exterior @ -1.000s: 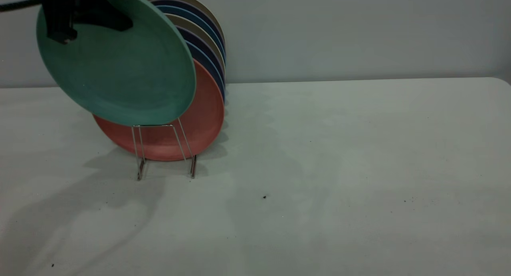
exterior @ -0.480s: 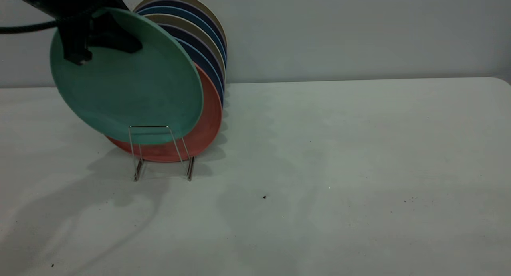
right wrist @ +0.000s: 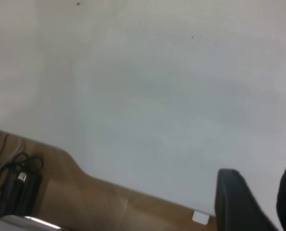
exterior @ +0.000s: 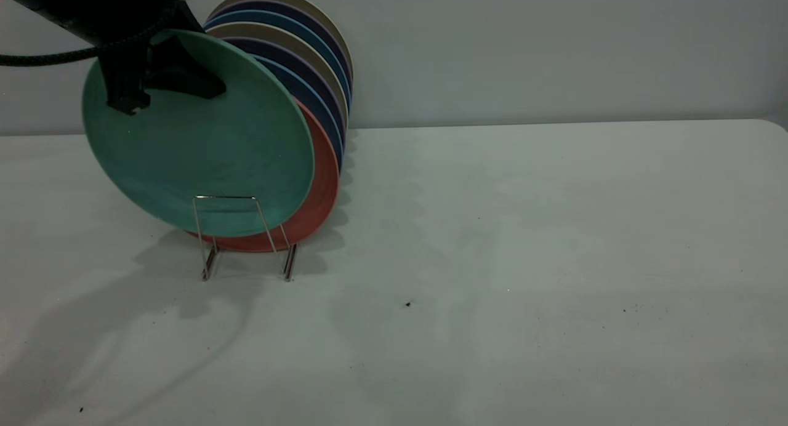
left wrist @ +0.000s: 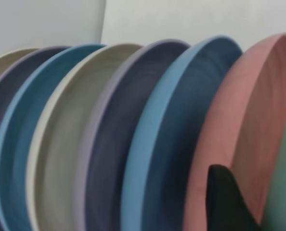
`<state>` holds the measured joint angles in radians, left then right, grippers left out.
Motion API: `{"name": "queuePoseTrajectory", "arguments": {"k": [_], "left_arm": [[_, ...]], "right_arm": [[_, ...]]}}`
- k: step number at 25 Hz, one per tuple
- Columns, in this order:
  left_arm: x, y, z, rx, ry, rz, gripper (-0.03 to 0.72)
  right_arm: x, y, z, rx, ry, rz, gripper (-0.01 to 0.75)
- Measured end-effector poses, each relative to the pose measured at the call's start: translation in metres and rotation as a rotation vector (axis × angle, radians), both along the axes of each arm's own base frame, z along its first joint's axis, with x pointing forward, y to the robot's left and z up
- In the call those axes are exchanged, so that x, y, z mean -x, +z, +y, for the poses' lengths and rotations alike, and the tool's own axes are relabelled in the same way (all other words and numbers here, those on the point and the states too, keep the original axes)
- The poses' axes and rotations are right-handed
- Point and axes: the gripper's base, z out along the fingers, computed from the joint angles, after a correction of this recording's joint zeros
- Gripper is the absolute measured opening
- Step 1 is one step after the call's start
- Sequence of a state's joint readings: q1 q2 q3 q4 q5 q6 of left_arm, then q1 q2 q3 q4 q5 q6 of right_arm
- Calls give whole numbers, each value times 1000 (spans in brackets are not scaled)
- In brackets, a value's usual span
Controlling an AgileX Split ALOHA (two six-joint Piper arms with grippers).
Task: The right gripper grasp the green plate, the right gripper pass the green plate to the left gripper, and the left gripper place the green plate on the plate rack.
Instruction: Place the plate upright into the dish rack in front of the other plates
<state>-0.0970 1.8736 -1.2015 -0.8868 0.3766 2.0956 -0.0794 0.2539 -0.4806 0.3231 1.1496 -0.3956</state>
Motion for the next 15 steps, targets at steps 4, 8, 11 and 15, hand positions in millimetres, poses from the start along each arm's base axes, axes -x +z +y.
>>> {"name": "queuePoseTrajectory", "arguments": {"k": [4,8,11,15], "left_arm": [[0,0,0,27,38,25,478],[0,0,0,57,81,51,521],[1,3,0,69,96,56,525],[5,17,0,91,108,43,526]], "right_arm": [[0,0,0,1,0,0,237],[0,0,0,1,0,0,237],[0,0,0,1,0,0,237],[0,0,0,1,0,0,237]]}}
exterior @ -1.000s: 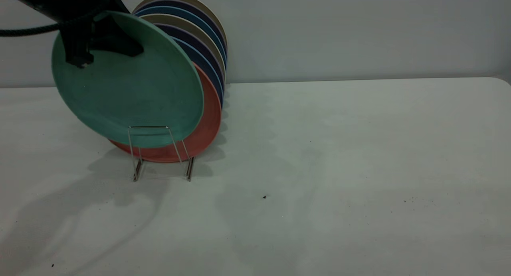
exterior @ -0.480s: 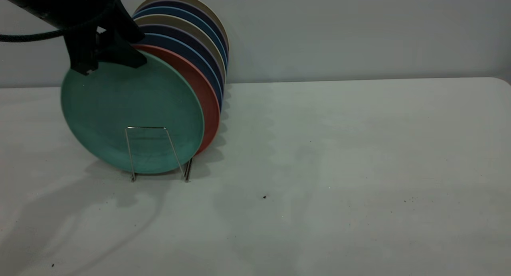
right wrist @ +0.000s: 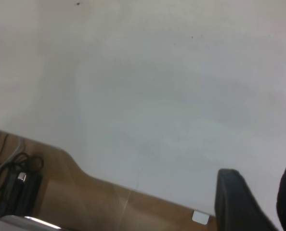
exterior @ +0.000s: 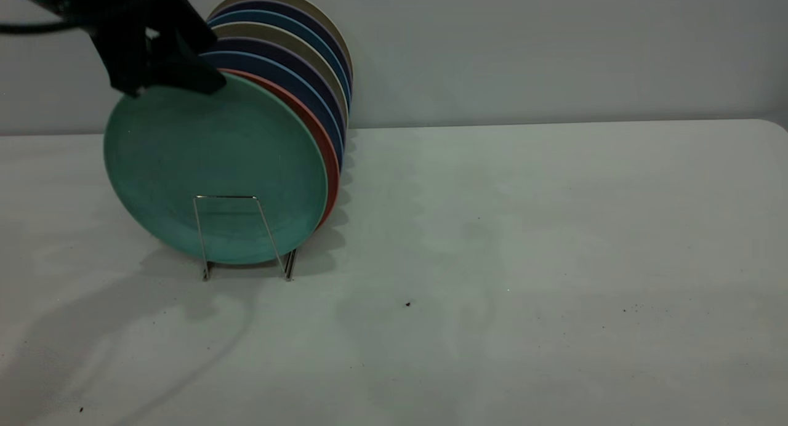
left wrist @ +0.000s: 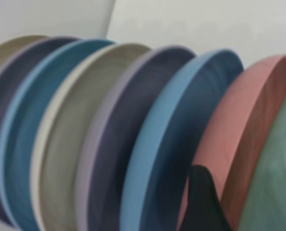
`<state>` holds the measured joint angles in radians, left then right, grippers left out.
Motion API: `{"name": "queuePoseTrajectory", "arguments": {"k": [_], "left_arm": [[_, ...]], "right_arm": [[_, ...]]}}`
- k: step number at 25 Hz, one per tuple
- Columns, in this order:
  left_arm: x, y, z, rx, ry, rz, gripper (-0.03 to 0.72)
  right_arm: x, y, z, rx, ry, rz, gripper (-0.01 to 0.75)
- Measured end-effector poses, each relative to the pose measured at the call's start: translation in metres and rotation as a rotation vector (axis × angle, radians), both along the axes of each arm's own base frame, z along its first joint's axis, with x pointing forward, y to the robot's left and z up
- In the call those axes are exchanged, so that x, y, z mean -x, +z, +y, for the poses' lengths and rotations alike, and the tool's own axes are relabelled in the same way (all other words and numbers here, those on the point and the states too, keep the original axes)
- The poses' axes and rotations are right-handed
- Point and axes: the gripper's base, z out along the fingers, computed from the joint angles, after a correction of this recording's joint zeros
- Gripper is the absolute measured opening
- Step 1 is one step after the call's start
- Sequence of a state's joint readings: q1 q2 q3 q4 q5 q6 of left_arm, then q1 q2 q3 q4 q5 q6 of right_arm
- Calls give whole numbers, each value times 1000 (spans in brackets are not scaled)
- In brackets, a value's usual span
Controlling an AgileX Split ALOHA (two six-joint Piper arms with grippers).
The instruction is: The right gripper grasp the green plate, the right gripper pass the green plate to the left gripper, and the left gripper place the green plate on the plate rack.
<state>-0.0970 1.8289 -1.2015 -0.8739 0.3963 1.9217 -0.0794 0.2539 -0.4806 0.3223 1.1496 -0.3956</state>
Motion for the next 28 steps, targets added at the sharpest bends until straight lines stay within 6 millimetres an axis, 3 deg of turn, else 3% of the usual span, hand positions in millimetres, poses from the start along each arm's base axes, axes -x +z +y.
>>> {"name": "queuePoseTrajectory", "arguments": {"k": [5,11,15,19,23,28], "left_arm": [[6,22,0,34,32,-30,526],[13,28,0,43,25,7,526],[31,56,-1,120,75,62,526],[68,98,3,169,177,150,526],[118,136,15,196,373,276,526],[177,161,30,150,589,429,522]], "right_arm": [[0,0,0,1,0,0,237],[0,0,0,2,-1,0,237],[0,-1,-2,21,-13,4,237],[0,-2,-7,27,-90,19,237],[0,-3,-12,32,-140,32,237],[0,-5,-13,30,-116,40,239]]}}
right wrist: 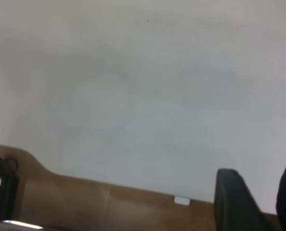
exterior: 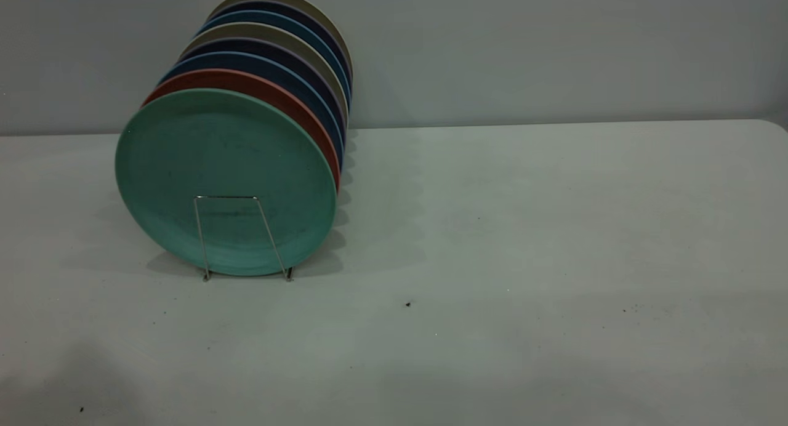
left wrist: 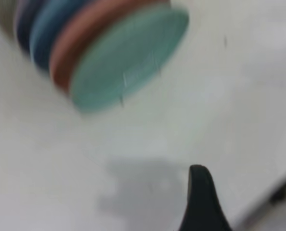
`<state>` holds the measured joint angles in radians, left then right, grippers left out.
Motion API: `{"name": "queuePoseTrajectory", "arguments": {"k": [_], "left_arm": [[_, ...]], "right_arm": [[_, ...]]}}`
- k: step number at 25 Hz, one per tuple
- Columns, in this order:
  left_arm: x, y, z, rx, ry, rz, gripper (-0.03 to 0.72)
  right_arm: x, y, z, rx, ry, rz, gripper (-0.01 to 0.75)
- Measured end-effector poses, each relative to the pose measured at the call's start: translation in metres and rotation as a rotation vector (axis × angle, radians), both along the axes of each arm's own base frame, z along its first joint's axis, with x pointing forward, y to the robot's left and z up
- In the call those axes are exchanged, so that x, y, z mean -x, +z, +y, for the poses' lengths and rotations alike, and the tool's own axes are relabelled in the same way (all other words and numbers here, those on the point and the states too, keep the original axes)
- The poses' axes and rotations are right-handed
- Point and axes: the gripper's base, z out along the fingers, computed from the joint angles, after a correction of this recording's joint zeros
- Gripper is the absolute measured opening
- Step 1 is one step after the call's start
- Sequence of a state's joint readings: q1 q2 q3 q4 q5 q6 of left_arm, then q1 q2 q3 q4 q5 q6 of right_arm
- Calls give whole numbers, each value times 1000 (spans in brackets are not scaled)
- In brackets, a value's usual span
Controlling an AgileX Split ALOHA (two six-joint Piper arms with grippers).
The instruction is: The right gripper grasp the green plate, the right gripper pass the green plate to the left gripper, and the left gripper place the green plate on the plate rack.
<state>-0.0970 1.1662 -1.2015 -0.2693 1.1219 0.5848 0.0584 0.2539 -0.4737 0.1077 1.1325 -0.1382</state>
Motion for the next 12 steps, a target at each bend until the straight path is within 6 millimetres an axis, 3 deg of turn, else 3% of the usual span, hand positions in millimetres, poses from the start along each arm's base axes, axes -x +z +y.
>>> {"name": "queuePoseTrajectory", "arguments": {"k": [5,8,12], "left_arm": [[44,3,8,23,154,10,520],[73,-16,13,41,238,40,519],[109,-57,21,28,359,105,519]], "right_arm": [[0,-1,-2,5,0,5,283],[0,-1,-1,0,36,6,333],[1,-1,0,1,80,6,360]]}}
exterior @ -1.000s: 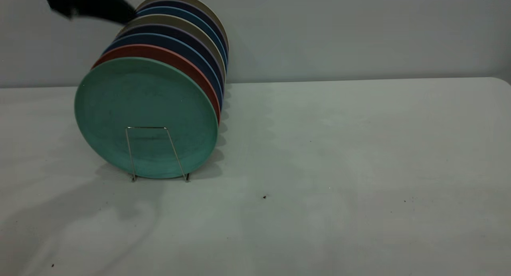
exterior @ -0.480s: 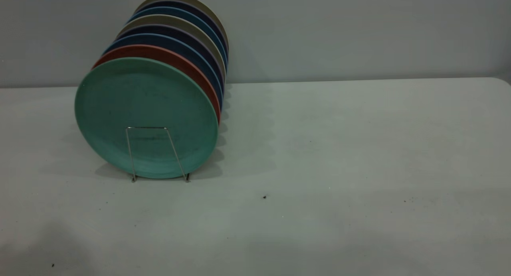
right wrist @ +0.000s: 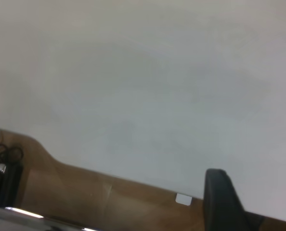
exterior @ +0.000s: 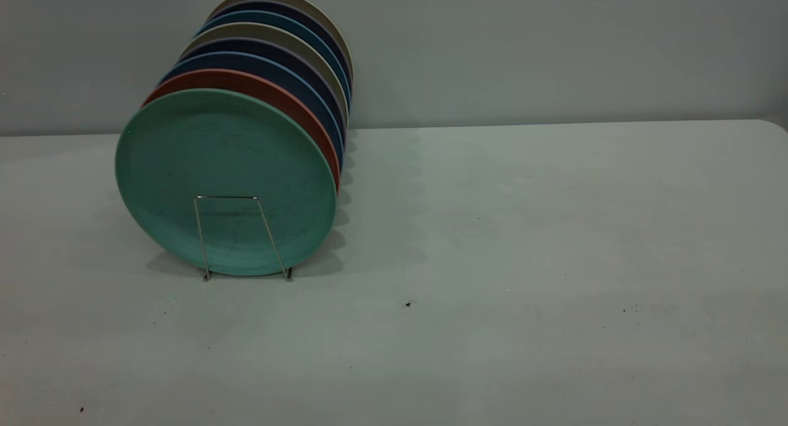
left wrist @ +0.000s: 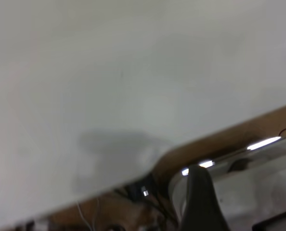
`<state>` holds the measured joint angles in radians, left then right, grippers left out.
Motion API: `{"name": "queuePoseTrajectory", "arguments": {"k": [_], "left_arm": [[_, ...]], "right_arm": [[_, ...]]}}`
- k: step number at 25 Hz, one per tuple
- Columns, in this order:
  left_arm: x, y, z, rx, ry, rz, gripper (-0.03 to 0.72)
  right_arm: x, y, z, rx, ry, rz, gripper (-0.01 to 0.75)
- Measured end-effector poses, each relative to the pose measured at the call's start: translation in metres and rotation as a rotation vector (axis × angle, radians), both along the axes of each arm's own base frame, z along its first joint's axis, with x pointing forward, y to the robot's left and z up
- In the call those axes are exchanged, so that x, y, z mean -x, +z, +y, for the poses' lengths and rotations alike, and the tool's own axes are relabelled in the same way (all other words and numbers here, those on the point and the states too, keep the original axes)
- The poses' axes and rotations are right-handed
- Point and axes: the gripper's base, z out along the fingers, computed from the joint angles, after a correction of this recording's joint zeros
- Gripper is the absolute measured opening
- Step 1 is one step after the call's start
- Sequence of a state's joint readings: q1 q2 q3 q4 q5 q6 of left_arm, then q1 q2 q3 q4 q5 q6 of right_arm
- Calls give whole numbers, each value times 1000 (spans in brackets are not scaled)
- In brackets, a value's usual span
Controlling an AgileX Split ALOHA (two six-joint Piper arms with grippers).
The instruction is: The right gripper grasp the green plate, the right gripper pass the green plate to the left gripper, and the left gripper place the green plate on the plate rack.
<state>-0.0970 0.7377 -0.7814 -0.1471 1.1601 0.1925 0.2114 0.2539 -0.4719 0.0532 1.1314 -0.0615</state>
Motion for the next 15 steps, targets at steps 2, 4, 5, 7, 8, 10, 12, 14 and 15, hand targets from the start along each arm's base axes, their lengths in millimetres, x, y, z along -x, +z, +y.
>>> {"name": "queuePoseTrajectory", "arguments": {"k": [2,4,5,7,8,10,12,14,15], "left_arm": [[16,-20,5,-24,51,18,519],[29,-36,11,-55,96,23,519],[35,-44,13,-65,111,22,519],[46,-56,15,-72,130,-3,519],[51,-60,16,-67,135,-20,519],[57,-60,16,-57,141,-78,519],[65,-58,17,-48,144,-140,519],[71,-56,18,-40,145,-187,519],[75,-56,18,-36,146,-214,519]], "right_arm": [[0,0,0,0,11,-1,363],[0,0,0,0,17,-1,363],[0,0,1,-1,18,0,363],[1,0,1,-7,20,-1,363],[1,0,1,-12,20,-1,363],[1,0,1,-13,21,-3,363],[1,0,1,-13,21,-3,363],[1,0,1,-13,21,-3,363],[1,0,1,-13,21,-3,363]]}}
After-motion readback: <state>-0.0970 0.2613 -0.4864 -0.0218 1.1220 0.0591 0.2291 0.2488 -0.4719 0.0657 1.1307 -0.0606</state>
